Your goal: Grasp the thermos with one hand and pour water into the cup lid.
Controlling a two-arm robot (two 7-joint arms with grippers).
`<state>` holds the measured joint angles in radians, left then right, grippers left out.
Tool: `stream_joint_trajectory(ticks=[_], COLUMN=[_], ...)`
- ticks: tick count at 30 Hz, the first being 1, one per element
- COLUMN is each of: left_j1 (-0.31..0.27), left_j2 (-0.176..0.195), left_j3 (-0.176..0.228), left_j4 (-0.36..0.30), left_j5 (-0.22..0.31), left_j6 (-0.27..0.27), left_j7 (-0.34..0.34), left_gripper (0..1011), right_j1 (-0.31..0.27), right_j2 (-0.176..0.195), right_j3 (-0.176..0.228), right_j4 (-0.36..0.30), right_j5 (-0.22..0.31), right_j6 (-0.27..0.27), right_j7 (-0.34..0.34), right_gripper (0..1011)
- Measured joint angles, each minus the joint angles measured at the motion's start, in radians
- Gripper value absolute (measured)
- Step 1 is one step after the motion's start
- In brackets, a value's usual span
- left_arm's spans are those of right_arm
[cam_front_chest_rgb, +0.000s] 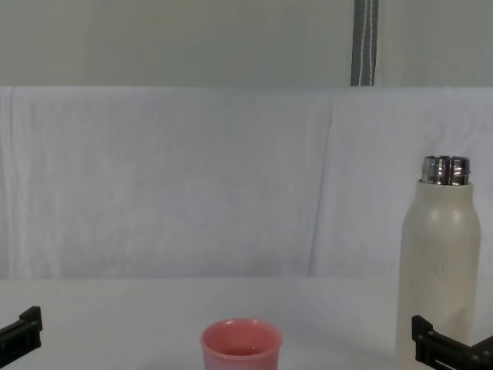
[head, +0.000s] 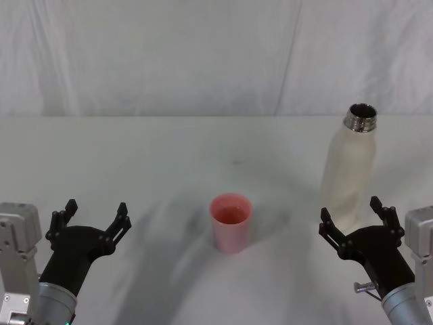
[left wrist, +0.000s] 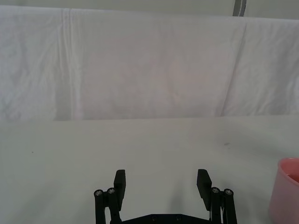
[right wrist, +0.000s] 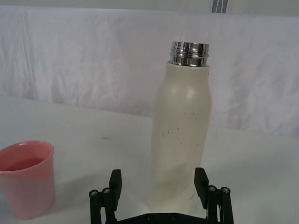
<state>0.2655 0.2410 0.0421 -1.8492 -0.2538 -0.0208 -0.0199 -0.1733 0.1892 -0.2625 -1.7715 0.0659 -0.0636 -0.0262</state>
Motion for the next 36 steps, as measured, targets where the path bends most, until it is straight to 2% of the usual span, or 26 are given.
stream_joint_trajectory(ticks=[18,36], left_j1=[0.0,0.0], left_j2=[0.0,0.0], left_j3=[0.0,0.0], left_j4=[0.0,0.0], left_j5=[0.0,0.0], left_j6=[0.0,0.0], left_j7=[0.0,0.0], left_gripper=[1001,1001], right_j1=[0.0,0.006], right_j2=[0.0,-0.036], right_j3=[0.0,0.069], right_j4=[0.0,0.024], right_j5=[0.0,0.064], right_j6=[0.0,-0.024], right_j7=[0.0,0.118], right_gripper=[1003,1003])
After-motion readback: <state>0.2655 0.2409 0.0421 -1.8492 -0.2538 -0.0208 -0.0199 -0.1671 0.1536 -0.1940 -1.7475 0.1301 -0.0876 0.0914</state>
